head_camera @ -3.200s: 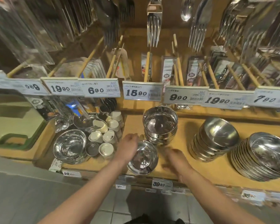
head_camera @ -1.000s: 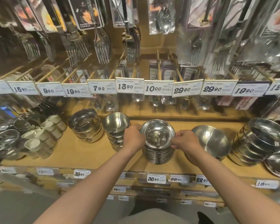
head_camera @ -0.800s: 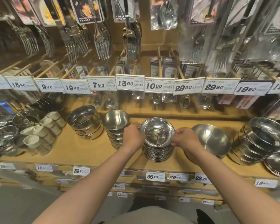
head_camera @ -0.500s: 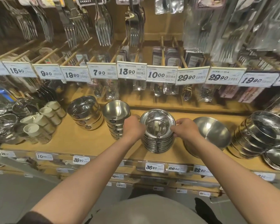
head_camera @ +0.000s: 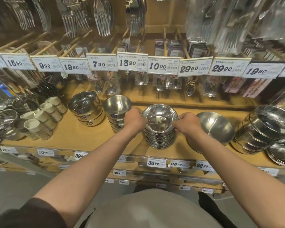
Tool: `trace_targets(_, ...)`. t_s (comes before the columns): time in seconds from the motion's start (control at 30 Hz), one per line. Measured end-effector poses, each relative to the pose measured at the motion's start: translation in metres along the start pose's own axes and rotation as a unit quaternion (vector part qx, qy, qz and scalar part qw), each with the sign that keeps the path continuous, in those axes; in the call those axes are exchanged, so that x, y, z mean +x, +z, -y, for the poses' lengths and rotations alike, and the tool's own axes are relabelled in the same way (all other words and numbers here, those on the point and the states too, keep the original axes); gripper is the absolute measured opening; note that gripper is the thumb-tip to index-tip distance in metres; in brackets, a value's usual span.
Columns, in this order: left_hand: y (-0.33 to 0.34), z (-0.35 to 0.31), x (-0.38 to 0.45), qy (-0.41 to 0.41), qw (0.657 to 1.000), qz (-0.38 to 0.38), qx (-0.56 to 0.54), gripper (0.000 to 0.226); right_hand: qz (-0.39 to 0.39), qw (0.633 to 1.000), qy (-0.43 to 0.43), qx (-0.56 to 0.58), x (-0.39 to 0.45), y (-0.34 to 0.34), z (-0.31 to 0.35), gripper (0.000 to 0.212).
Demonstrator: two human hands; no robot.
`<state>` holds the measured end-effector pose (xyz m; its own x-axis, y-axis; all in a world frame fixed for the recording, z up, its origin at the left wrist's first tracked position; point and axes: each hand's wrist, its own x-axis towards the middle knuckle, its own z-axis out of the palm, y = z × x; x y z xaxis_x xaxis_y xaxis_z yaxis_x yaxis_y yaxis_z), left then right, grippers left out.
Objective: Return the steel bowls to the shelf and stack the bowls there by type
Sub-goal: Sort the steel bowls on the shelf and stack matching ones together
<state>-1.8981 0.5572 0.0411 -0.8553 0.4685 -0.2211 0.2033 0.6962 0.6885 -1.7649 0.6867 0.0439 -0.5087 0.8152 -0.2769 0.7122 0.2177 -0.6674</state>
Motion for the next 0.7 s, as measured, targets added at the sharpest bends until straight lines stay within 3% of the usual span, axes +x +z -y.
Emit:
trace_targets(0.1, 0.000, 0.001, 0.000, 0.002, 1.000, 0.005, -0.003, 0.023, 0.007, 1.000, -0.008, 0.005, 0.000, 0.001, -0.002, 0.012)
trace_targets(0.27, 0.001, 0.003, -0.005, -0.010, 1.000, 0.019, -0.021, 0.009, 0.028, 1.000, 0.001, 0.004, 0.001, 0.001, 0.001, 0.010)
trace_targets(0.4, -0.006, 0.008, -0.016, 0.002, 0.999, 0.026, -0.041, 0.020, -0.015, 1.000, -0.016, 0.013, -0.004, -0.001, 0.001, 0.044)
trace_targets(0.5, -0.028, 0.015, -0.027, 0.009, 0.998, 0.011, -0.065, 0.030, -0.062, 0.992, -0.094, 0.063, -0.018, -0.001, 0.020, 0.018)
trace_targets(0.57, -0.050, 0.023, -0.030, 0.011, 0.996, -0.015, -0.082, 0.030, -0.044, 0.986, -0.122, 0.109, -0.030, 0.003, 0.042, 0.010)
trace_targets(0.7, -0.102, 0.049, -0.029, -0.005, 0.989, -0.070, -0.130, 0.017, 0.060, 0.968, -0.158, 0.184, -0.052, 0.024, 0.087, 0.020)
